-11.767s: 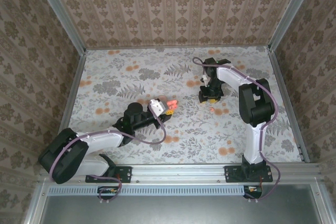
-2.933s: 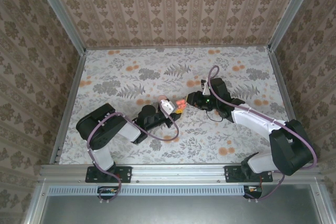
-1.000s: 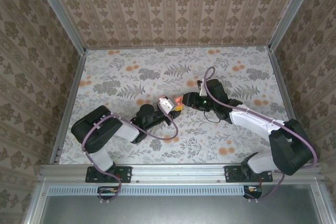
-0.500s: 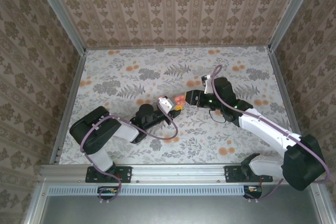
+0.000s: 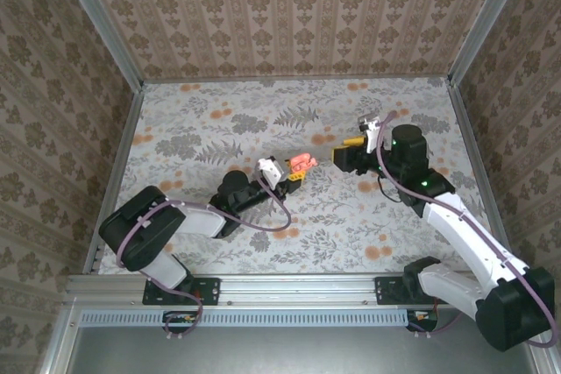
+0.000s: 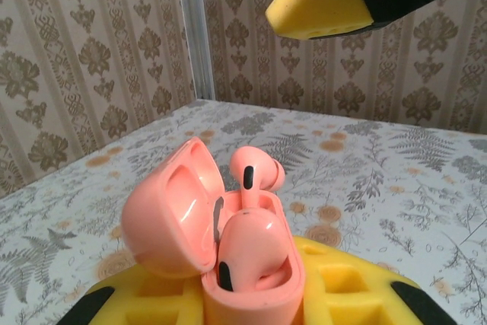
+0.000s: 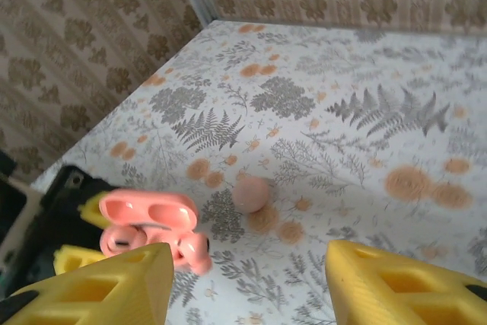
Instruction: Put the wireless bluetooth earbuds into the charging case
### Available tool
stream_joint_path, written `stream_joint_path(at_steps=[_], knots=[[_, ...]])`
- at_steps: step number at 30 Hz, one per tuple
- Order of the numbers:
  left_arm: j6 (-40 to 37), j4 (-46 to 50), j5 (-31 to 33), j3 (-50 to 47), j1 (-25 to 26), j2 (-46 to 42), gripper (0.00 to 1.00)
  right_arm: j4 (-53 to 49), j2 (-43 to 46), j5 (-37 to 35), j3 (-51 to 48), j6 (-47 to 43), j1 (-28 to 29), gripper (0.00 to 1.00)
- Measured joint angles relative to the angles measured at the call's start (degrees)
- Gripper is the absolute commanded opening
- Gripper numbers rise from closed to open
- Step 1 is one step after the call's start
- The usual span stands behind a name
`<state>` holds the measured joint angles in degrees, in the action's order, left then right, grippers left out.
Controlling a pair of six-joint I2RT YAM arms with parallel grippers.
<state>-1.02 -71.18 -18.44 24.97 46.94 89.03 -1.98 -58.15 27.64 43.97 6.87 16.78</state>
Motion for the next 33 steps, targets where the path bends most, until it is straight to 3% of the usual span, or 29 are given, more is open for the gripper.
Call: stream_joint_path(at_steps=[4,7,14,22,33], knots=[[0.2,0.1,-1.4,0.0,-0.5,-1.9,0.12,-0.1,0.7,4.7,-0.2,-12.5,-1.2,0.46],[0.2,0.6,-2.3,0.0,-0.5,-2.8,0.12,-1.5,0.6,7.9,-0.2,-21.8,-1.5,0.34],[0.2,2.2,-3.7,0.0,-0.6,-4.7,0.12,-8.7,-3.2,11.2,0.3,-40.7,-1.6,0.31],[0.2,2.5,-4.3,0.0,-0.9,-4.8,0.12,-8.3,-5.4,11.8,0.3,-47.3,0.6,0.30],[0.2,3.5,-4.3,0.0,-0.9,-6.4,0.12,-3.3,-11.9,11.9,1.7,-47.2,1.9,0.29]])
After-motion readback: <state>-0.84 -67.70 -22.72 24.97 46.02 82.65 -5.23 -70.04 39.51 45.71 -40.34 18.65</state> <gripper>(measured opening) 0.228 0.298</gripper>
